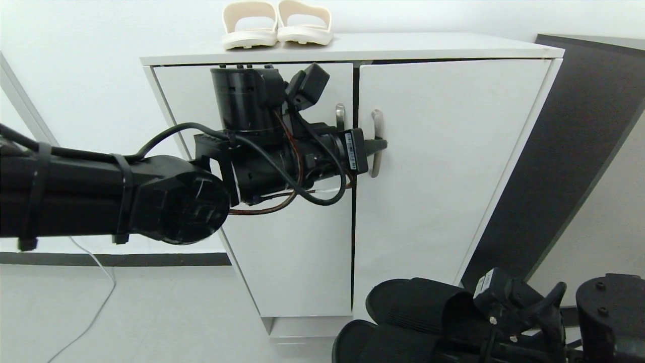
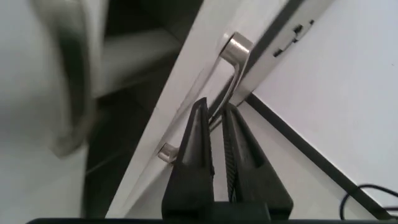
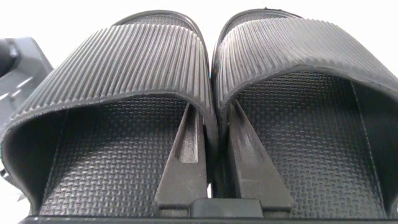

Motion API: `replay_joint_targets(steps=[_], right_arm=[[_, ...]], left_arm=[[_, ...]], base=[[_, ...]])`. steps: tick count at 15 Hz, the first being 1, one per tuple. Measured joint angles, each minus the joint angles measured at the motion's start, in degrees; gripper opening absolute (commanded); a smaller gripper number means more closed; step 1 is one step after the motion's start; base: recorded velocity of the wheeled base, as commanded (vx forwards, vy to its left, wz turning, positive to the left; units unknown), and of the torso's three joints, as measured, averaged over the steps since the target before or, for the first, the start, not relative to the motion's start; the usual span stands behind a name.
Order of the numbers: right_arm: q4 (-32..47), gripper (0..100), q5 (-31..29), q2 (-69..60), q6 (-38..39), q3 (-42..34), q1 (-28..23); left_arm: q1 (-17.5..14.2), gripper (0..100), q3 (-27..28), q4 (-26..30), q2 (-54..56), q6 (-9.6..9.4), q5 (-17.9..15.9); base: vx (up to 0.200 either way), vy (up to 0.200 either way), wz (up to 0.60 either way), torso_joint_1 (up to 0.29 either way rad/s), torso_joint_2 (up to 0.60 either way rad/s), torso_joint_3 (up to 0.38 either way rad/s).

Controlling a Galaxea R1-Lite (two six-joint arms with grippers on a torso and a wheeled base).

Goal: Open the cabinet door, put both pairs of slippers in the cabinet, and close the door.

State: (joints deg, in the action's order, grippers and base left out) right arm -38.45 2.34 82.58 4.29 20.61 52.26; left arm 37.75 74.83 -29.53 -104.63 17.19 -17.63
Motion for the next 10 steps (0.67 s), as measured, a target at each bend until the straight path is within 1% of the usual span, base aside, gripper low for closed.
replay_joint_targets(steps=[3,6,8,10], right_arm=[[0.0,0,0.8,-0.7,-0.1,-0.5,0.3],[0.0,0,0.8,-0.9,-0.2,-0.7,0.4],[0.0,0,0.8,-1.0,-0.2,-0.7,0.4],[0.0,0,0.8,-1.0,-0.6,-0.7,0.4]], left_arm=[[1.5,0,-6.4,-2.9,4.2,0.55,0.3],[1.6,0,-10.3,-3.3,8.5,0.6,0.5],[0.7,0,-11.8,-3.2,10.8,0.68,0.5],[-1.5,0,-12.4,-3.3,11.9,0.71,0.3]], base=[[0.0,0.0,0.0,0.0,0.0,0.0],[0.0,0.0,0.0,0.0,0.0,0.0],[0.0,0.0,0.0,0.0,0.0,0.0],[0.0,0.0,0.0,0.0,0.0,0.0]])
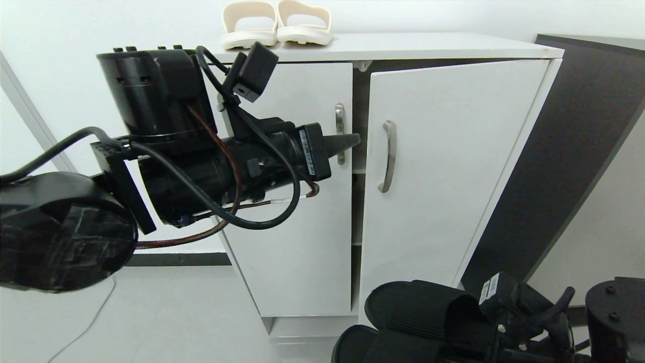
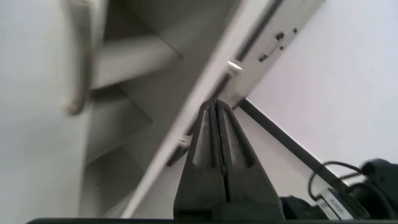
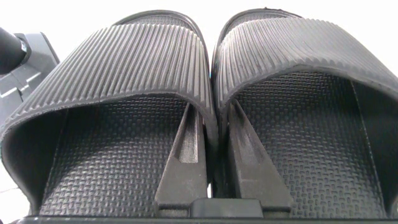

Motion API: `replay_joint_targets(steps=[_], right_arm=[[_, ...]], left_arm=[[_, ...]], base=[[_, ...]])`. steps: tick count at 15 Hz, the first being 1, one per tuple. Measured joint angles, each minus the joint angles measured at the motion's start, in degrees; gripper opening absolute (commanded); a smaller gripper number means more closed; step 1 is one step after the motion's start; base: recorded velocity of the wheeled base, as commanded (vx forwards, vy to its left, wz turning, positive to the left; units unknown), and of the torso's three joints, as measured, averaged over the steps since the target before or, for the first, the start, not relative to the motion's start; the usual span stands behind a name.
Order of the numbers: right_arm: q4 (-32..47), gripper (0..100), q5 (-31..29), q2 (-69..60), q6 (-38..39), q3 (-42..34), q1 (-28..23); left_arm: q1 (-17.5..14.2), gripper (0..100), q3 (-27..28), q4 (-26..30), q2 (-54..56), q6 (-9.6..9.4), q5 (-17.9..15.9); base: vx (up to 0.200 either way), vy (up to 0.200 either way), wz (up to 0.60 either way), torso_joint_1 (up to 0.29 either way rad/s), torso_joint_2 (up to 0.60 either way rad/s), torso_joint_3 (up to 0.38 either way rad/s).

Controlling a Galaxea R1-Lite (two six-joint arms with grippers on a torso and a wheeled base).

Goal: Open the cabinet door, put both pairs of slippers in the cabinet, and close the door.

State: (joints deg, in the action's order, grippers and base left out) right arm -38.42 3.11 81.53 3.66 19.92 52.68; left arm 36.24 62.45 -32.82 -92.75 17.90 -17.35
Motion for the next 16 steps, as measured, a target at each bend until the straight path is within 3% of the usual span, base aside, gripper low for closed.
replay_joint_targets(steps=[2,5,7,13,16], right_arm=[[0.0,0,0.0,0.0,-0.8,-0.3,0.0],[0.0,0,0.0,0.0,-1.1,-0.6,0.0],[0.0,0,0.0,-0.1,-1.2,-0.7,0.1],[0.0,0,0.0,-0.1,-2.3,-1.0,0.4],[0.0,0,-0.1,-0.1,-2.3,-1.4,1.5]], left_arm=[[-1.8,0,0.0,-2.2,-0.4,0.62,-0.2],[-2.8,0,1.1,-10.3,-3.6,3.91,-0.3],[-3.0,0,3.9,-11.4,-6.7,4.74,-0.3],[-3.0,0,14.3,-3.4,-12.8,5.32,-0.4],[-2.6,0,16.6,-1.8,-13.9,5.72,-0.3]], base=[[0.0,0.0,0.0,0.0,0.0,0.0],[0.0,0.0,0.0,0.0,0.0,0.0],[0.0,0.0,0.0,0.0,0.0,0.0],[0.0,0.0,0.0,0.0,0.0,0.0],[0.0,0.0,0.0,0.0,0.0,0.0]])
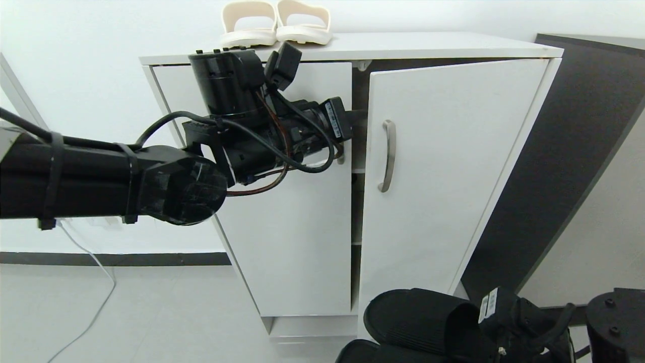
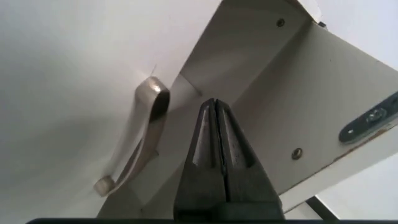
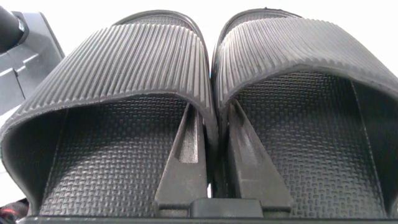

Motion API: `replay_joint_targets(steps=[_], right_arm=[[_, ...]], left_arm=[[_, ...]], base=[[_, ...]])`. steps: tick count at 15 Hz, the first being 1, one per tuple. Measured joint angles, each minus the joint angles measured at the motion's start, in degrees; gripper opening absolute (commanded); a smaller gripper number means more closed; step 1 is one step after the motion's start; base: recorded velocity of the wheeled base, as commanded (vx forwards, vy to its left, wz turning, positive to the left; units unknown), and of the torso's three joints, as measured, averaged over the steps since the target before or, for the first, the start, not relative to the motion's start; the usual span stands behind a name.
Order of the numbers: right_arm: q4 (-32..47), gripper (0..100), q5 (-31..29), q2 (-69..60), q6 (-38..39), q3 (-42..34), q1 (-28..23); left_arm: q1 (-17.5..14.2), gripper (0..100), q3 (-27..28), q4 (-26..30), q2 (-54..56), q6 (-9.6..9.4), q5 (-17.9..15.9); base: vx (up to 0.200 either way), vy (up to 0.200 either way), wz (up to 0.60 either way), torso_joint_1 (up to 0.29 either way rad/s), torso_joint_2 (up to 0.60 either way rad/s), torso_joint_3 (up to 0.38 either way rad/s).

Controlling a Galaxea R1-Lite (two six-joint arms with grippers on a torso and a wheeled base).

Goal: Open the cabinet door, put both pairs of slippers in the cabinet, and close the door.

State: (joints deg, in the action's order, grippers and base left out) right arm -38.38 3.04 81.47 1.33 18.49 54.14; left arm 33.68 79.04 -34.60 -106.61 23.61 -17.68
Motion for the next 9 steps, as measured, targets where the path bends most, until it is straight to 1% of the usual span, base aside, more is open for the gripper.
replay_joint_targets(steps=[4,8,9], right_arm=[[0.0,0,0.0,0.0,0.1,-0.5,1.1],[0.0,0,0.2,-0.4,0.1,-2.7,3.9],[0.0,0,0.4,-0.7,0.1,-3.1,4.5]], left_arm=[[1.3,0,0.2,0.0,-0.2,-0.07,0.1],[2.8,0,-0.2,0.0,0.0,-0.3,0.1],[3.0,0,-0.8,0.8,0.5,-0.35,0.1]], base=[[0.0,0.0,0.0,0.0,0.0,0.0],[-0.2,0.0,0.0,0.002,0.0,-0.001],[-0.2,0.0,0.0,0.002,0.0,-0.002]])
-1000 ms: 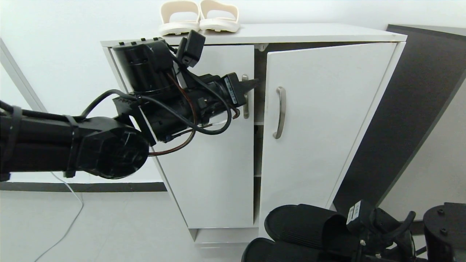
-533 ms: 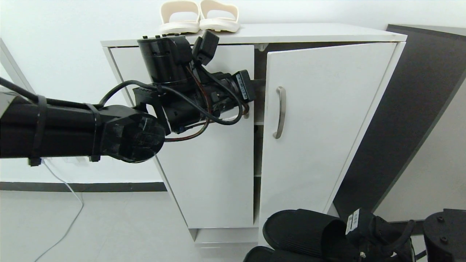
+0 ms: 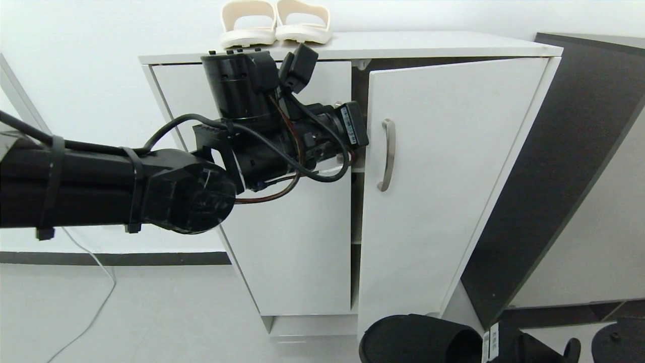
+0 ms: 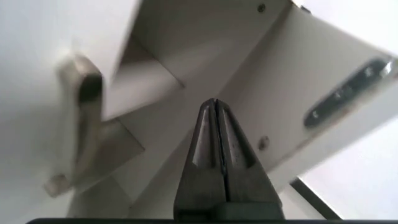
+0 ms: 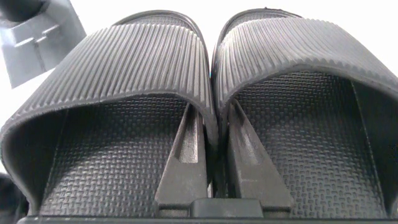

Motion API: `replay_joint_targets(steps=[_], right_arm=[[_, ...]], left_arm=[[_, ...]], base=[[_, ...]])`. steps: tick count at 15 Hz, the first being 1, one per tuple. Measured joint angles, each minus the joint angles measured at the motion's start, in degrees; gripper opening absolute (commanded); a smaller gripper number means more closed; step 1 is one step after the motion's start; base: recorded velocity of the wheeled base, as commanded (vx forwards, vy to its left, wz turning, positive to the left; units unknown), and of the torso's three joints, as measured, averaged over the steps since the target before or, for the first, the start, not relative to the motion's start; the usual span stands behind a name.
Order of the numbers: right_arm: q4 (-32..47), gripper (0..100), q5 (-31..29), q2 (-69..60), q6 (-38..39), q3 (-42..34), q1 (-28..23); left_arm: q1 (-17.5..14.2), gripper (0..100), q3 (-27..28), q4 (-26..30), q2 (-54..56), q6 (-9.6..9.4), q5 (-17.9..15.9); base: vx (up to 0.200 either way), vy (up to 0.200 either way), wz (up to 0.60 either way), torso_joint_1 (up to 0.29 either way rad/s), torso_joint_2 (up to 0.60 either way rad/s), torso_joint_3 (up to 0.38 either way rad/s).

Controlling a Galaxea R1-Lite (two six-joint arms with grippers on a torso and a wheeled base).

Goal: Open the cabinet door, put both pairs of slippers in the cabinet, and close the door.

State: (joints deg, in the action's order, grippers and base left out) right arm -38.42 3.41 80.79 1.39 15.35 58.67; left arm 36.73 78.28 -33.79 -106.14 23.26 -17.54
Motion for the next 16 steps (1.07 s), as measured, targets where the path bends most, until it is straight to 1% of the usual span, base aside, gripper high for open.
replay_joint_targets(steps=[2,3,5,6,7,8,9,10,11,12,13,15,16], right_arm=[[0.0,0,0.1,-0.4,0.0,-0.5,0.6],[0.0,0,0.2,-0.7,-0.1,-0.7,0.8],[0.0,0,0.2,-1.2,-0.1,-0.8,1.1],[0.0,0,0.1,-1.4,-0.1,-0.8,1.2],[0.0,0,0.1,-1.5,-0.1,-0.8,1.3],[0.0,0,0.2,-1.6,0.0,-0.7,1.4],[0.0,0,0.1,-1.6,0.2,-0.4,1.3],[-0.2,0,-0.2,-1.5,0.7,0.6,1.0],[0.0,0,-1.1,-1.0,2.0,2.2,0.2],[0.0,0,-3.7,-0.1,4.2,4.2,-0.8],[0.0,0,-8.3,1.4,6.9,6.8,-1.5],[0.0,0,-21.7,6.3,10.9,12.9,-2.1],[0.0,0,-28.0,9.2,11.8,16.4,-2.7]], left_arm=[[0.9,0,-2.3,3.0,1.8,-0.57,0.0],[2.3,0,-4.0,3.1,3.1,-1.62,0.0],[6.4,0,-7.5,3.3,5.7,-3.97,0.1],[8.7,0,-8.6,3.1,6.8,-4.57,0.1],[10.0,0,-9.4,2.8,7.7,-4.73,0.2],[10.7,0,-9.9,2.3,8.2,-4.71,0.2],[10.8,0,-10.5,1.2,8.6,-4.68,0.2],[10.0,0,-11.4,-0.1,9.0,-4.71,0.4],[8.8,0,-12.7,-0.9,9.6,-4.77,1.3],[7.4,0,-14.0,-1.5,10.5,-4.82,2.5],[5.3,0,-15.6,-1.4,11.8,-5.1,3.7],[-0.8,0,-19.8,-0.7,16.2,-6.53,5.4],[-3.9,0,-22.1,0.7,19.2,-7.36,6.8]], base=[[-0.2,0.0,0.0,0.002,0.0,0.002],[-0.2,0.0,0.0,-0.007,0.0,0.017],[-0.2,0.0,0.0,0.002,0.0,0.0],[-0.2,0.0,0.0,0.007,0.0,0.002],[-0.2,0.0,0.0,-0.002,0.0,0.007],[-0.2,0.0,0.0,0.002,0.01,0.007],[0.0,0.0,0.0,0.0,0.0,0.0],[0.0,0.0,0.0,0.0,0.0,0.0],[0.0,0.0,0.0,0.0,0.0,0.0],[0.0,0.0,0.0,0.0,0.0,0.0],[0.0,0.0,0.0,0.0,0.0,0.0],[0.0,0.0,0.0,0.0,0.0,0.0],[0.0,0.0,0.0,0.0,0.0,0.0]])
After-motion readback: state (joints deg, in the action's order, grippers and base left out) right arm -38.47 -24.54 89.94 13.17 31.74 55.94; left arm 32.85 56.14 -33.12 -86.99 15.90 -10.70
